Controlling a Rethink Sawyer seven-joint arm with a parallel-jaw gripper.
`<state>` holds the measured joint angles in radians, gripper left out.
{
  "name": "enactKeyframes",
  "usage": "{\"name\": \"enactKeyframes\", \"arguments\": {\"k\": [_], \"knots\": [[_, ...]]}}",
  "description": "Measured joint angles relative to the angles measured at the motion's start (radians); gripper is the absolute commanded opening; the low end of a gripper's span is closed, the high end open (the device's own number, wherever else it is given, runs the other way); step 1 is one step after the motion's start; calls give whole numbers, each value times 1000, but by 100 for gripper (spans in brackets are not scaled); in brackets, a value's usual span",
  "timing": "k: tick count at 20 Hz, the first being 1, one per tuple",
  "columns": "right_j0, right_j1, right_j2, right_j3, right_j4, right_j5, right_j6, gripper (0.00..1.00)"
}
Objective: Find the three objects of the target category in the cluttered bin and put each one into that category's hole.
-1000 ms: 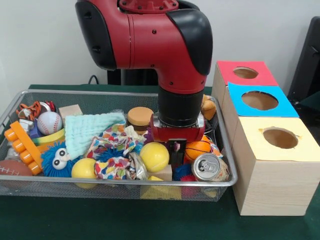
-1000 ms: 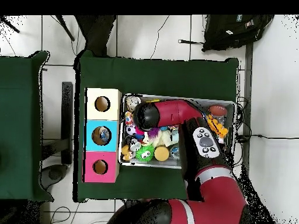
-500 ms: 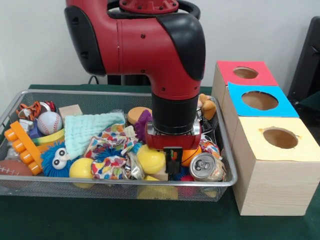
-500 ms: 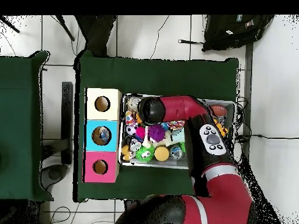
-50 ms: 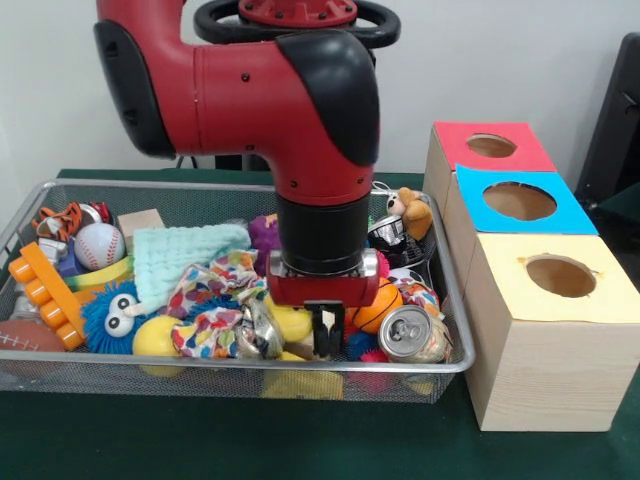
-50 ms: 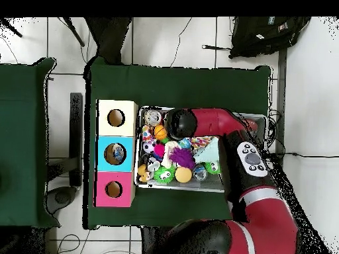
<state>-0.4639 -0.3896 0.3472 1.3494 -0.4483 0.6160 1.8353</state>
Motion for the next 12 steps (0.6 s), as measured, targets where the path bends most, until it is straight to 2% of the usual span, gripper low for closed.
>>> {"name": "enactKeyframes", "arguments": {"k": [12], "knots": [[-40,-1,4,0,-70,-10,0,0]]}}
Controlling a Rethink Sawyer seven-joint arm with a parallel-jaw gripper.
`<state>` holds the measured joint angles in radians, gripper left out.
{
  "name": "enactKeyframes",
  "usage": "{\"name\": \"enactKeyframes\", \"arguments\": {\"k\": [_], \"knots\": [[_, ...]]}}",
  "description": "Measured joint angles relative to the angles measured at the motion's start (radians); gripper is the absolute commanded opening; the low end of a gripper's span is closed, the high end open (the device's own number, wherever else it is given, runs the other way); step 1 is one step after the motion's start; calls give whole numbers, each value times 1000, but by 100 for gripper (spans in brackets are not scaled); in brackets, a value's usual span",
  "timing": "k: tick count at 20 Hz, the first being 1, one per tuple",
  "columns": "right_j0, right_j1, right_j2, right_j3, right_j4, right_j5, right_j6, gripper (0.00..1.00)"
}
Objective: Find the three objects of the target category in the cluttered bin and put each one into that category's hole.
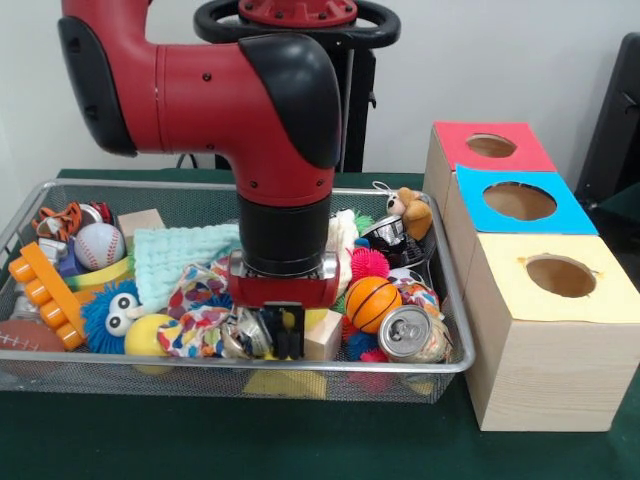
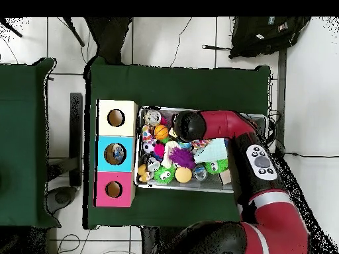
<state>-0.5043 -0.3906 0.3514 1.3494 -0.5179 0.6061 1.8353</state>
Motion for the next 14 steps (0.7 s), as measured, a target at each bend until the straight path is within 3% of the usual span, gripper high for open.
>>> {"name": "enactKeyframes", "arguments": {"k": [14], "knots": [[-80,-34,9,54,-7,-2,0,0]]}}
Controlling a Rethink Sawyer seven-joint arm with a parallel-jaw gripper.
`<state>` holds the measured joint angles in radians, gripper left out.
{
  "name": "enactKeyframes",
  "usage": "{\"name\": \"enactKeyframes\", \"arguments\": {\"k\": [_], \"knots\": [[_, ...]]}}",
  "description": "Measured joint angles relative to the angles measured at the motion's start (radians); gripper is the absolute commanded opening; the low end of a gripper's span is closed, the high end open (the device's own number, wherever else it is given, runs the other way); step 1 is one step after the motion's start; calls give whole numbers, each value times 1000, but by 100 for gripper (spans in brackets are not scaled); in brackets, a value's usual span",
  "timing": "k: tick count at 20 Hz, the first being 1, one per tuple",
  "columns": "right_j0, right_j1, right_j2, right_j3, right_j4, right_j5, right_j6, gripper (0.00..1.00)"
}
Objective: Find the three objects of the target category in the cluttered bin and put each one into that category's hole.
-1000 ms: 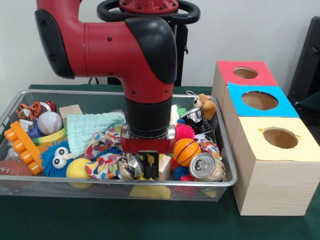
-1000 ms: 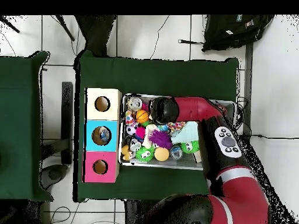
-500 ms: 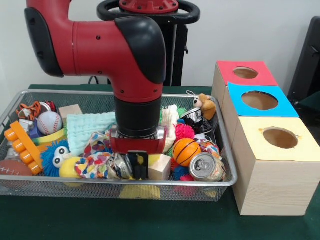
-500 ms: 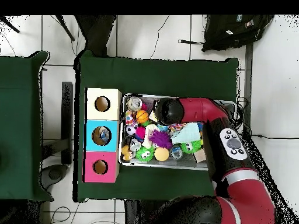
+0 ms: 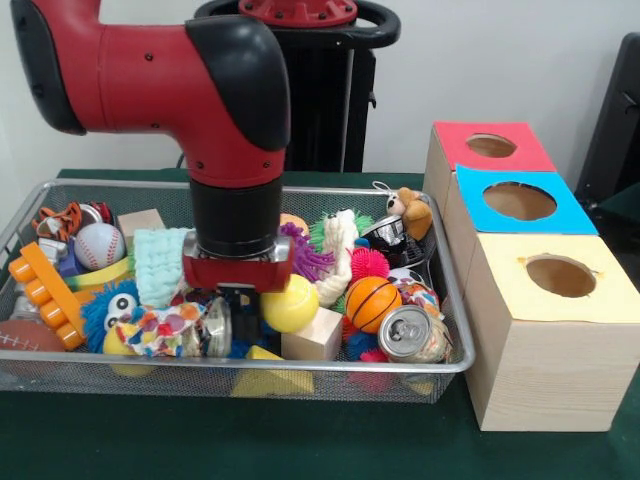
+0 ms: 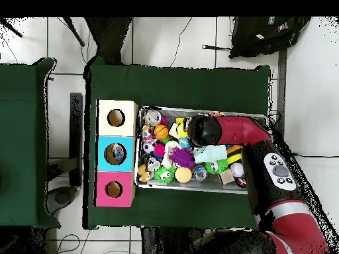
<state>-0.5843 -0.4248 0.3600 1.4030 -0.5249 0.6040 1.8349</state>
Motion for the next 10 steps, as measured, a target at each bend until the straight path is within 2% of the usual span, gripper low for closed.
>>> {"name": "enactKeyframes", "arguments": {"k": [10], "knots": [[-68,-44,1,55,-26,0,-2,0]]}}
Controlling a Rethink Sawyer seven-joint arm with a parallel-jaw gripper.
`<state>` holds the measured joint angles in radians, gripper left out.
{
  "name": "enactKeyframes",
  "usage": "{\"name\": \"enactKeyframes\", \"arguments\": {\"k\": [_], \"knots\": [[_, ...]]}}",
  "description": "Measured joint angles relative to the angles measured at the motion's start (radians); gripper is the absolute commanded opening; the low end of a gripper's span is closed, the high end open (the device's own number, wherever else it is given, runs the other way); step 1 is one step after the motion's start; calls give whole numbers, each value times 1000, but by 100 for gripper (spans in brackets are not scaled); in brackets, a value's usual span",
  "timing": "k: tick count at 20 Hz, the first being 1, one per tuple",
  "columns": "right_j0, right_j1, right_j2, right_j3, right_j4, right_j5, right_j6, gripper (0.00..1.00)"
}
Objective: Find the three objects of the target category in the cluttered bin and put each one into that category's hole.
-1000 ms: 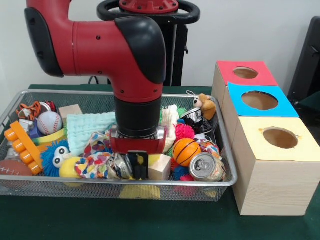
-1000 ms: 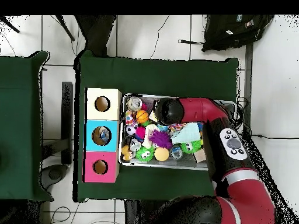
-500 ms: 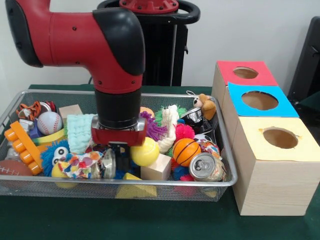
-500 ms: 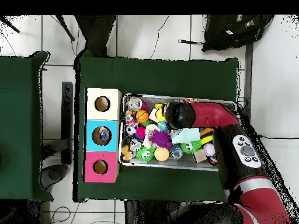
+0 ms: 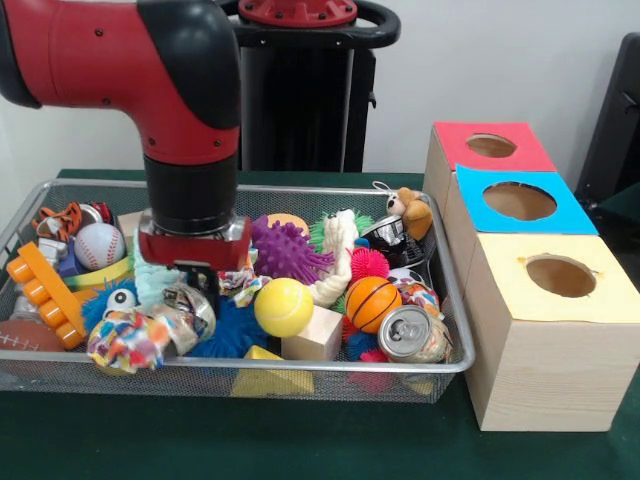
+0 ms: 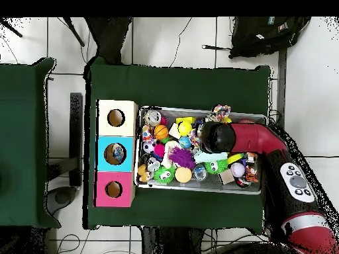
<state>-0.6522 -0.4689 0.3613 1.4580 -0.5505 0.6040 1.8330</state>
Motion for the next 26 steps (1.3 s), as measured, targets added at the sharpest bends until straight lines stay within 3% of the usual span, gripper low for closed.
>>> {"name": "enactKeyframes", "arguments": {"k": [14,26], "knots": [[-37,-26,3,58,-73,0,0,0],[-46,-30,24,71,-76,0,0,0]]}}
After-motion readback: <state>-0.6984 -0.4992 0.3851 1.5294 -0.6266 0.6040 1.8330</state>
